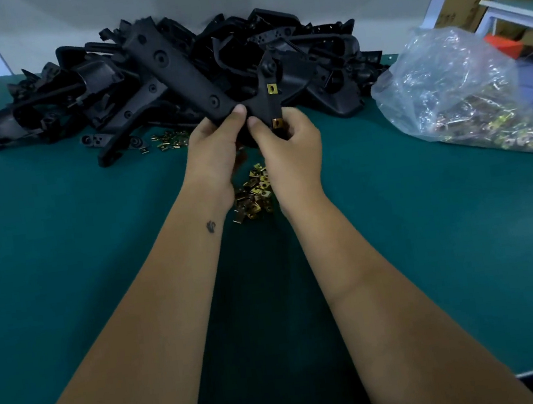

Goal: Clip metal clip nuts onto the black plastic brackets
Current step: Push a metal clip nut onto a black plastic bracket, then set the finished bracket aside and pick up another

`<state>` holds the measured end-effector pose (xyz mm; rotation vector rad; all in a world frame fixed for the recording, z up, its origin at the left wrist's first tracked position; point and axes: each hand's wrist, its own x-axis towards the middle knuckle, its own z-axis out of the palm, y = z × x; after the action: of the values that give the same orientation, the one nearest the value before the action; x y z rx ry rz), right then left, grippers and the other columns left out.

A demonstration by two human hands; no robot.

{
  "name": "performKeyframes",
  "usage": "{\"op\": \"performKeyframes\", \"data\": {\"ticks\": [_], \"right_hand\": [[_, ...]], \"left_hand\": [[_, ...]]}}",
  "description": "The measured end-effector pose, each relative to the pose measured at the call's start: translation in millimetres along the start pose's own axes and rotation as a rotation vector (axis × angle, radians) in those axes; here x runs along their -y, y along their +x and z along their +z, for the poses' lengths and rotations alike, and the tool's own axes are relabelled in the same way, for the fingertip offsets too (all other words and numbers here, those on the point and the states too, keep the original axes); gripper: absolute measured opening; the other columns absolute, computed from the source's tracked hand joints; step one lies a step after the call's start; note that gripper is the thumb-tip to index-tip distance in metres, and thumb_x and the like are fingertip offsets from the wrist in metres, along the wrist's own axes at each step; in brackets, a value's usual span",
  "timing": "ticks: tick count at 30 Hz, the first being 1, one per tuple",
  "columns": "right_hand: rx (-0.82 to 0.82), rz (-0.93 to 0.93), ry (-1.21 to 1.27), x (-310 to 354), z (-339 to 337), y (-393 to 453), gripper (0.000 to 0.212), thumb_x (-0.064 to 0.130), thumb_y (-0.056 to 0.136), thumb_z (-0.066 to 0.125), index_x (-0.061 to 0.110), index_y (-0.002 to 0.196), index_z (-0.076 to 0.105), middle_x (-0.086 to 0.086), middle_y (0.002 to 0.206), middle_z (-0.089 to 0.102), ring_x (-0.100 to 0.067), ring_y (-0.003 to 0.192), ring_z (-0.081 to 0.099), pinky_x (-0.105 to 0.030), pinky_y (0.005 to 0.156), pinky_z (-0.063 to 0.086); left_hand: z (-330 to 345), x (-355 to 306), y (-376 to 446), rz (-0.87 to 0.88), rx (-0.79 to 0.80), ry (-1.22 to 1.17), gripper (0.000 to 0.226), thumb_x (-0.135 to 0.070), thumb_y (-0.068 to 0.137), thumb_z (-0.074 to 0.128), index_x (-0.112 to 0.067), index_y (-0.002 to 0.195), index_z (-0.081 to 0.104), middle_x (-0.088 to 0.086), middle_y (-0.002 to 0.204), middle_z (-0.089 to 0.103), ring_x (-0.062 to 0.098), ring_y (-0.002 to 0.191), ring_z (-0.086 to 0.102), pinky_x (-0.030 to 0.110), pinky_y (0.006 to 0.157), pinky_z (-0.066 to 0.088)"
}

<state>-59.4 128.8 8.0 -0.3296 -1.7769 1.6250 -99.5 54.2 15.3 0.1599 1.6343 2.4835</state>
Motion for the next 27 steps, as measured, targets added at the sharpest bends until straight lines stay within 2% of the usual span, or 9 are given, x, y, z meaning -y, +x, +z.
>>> {"op": "performKeyframes", "data": {"ticks": [3,5,7,10,14,20,22,24,27], "right_hand": [[-0.116,0.022,0.036,9,-16,-4,0.003,0.021,0.087,0.069,0.02,0.088,0.066,0.011,0.079,0.065,-0.001,0.073,0.06,-0.017,0.066,0.047],[-0.184,0.029,0.056,12,-30,-9,0.004,0.02,0.088,0.068,0.02,0.091,0.066,0.01,0.082,0.066,-0.002,0.074,0.061,-0.018,0.066,0.046],[-0.261,0.037,0.075,15,-47,-14,0.003,0.019,0.089,0.065,0.019,0.092,0.064,0.012,0.08,0.065,0.001,0.071,0.059,-0.017,0.065,0.046],[-0.372,0.05,0.112,20,-74,-21,0.003,0.017,0.091,0.062,0.019,0.089,0.061,0.013,0.075,0.063,0.003,0.067,0.058,-0.013,0.062,0.045],[-0.543,0.044,0.107,27,-128,-31,0.004,0.019,0.094,0.06,0.015,0.095,0.06,0.012,0.079,0.062,0.003,0.068,0.057,-0.013,0.063,0.045],[-0.828,0.006,0.085,39,-227,-52,0.006,0.019,0.093,0.06,0.014,0.096,0.059,0.01,0.078,0.06,-0.006,0.071,0.058,-0.027,0.07,0.05],[-0.945,-0.019,0.048,40,-263,-66,0.005,0.02,0.094,0.06,0.015,0.094,0.058,0.012,0.076,0.059,-0.002,0.068,0.056,-0.02,0.065,0.046],[-1.092,-0.029,0.011,40,-297,-82,0.003,0.021,0.095,0.06,0.018,0.094,0.058,0.013,0.076,0.059,0.001,0.066,0.056,-0.019,0.061,0.042],[-1.36,-0.035,0.044,34,-345,-111,0.004,0.019,0.095,0.061,0.023,0.095,0.059,0.009,0.085,0.063,0.005,0.071,0.059,-0.014,0.061,0.043]], "left_hand": [[25,4,-15,-0.019,0.028,-0.02,0.011,-0.018,0.097,0.061,-0.021,0.099,0.071,0.004,0.107,0.075,0.021,0.105,0.07,0.039,0.094,0.055],[43,8,-26,-0.037,0.046,-0.017,0.012,-0.017,0.098,0.06,-0.023,0.095,0.071,-0.003,0.095,0.077,0.012,0.09,0.072,0.03,0.08,0.058],[63,13,-39,-0.062,0.08,-0.012,0.014,-0.017,0.098,0.059,-0.023,0.092,0.071,-0.007,0.087,0.077,0.008,0.082,0.073,0.024,0.069,0.058],[91,22,-57,-0.098,0.155,0.02,0.014,-0.017,0.099,0.058,-0.02,0.095,0.071,-0.002,0.09,0.077,0.014,0.085,0.073,0.026,0.07,0.059],[140,38,-87,-0.119,0.311,0.134,0.013,-0.018,0.098,0.057,-0.018,0.091,0.068,-0.007,0.072,0.074,0.008,0.064,0.07,0.021,0.055,0.054],[219,70,-151,-0.147,0.521,0.182,0.012,-0.018,0.096,0.058,-0.015,0.107,0.061,0.003,0.086,0.074,0.014,0.071,0.073,0.026,0.06,0.056],[244,83,-181,-0.16,0.64,0.212,0.016,-0.019,0.095,0.057,-0.016,0.11,0.062,0.004,0.093,0.075,0.018,0.082,0.074,0.035,0.074,0.06],[266,97,-212,-0.175,0.762,0.266,0.017,-0.021,0.093,0.058,-0.017,0.109,0.064,0.005,0.099,0.075,0.021,0.091,0.073,0.044,0.089,0.058],[289,121,-259,-0.212,0.964,0.381,0.022,-0.028,0.09,0.058,-0.02,0.109,0.067,0.004,0.106,0.073,0.023,0.099,0.07,0.048,0.096,0.054]]}}
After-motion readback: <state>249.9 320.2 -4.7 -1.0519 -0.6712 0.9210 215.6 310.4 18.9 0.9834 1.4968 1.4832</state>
